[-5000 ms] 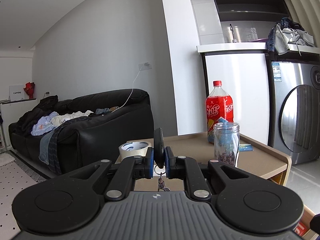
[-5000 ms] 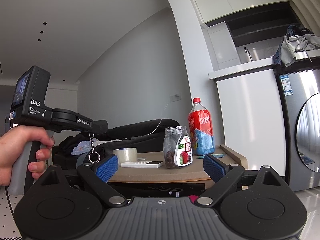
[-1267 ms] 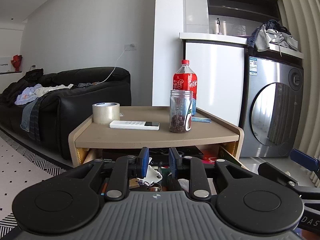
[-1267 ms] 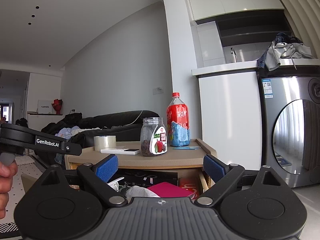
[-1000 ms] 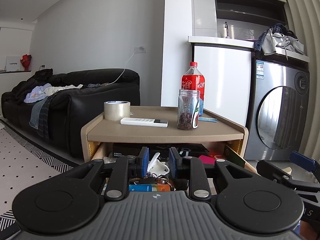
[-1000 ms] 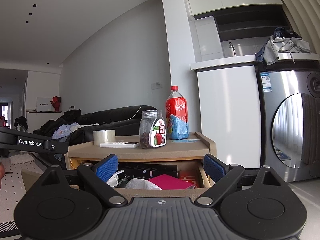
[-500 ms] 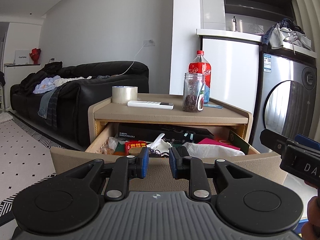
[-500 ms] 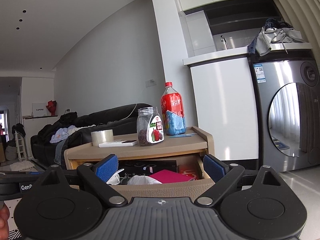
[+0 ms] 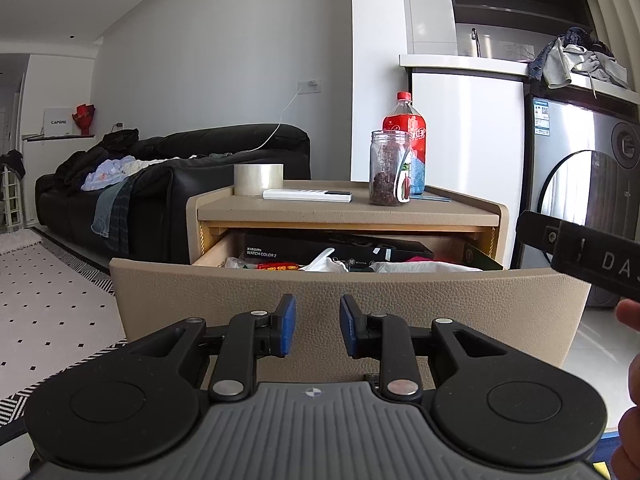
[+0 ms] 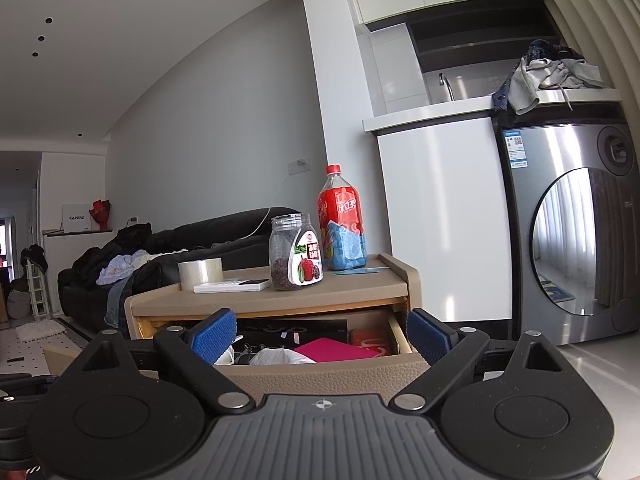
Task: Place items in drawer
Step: 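Withdraw the left gripper and move it to the drawer knob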
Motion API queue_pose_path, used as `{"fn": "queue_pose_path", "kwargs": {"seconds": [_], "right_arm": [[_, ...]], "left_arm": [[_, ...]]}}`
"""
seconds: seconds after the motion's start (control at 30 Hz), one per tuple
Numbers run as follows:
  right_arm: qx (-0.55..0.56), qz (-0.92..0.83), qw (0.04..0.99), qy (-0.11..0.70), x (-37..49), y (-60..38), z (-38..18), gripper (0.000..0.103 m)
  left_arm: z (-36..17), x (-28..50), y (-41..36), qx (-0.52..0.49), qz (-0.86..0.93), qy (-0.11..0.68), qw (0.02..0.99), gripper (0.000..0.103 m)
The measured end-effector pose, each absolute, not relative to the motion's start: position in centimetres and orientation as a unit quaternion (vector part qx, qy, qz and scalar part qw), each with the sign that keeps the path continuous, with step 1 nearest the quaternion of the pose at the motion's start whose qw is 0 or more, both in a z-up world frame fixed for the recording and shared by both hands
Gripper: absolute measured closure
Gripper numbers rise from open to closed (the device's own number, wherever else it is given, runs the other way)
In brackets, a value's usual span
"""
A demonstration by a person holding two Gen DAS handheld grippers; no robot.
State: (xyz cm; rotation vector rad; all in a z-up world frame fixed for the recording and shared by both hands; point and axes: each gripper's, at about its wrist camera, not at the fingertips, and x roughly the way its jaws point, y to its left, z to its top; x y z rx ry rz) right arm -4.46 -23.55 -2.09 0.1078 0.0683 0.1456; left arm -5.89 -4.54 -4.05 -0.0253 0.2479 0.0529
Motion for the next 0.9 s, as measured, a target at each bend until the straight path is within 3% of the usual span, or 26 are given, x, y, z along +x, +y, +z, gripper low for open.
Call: {"fn": "queue_pose_path", "kwargs": {"seconds": [0.9], "right_arm": [[0.043, 0.073, 0.996, 0.039, -4.9, -23.4, -2.3, 0.008]], "left_arm": [[-8.5, -6.2, -7.0, -0.006, 0.025, 0.151, 0.988, 0.075]]}}
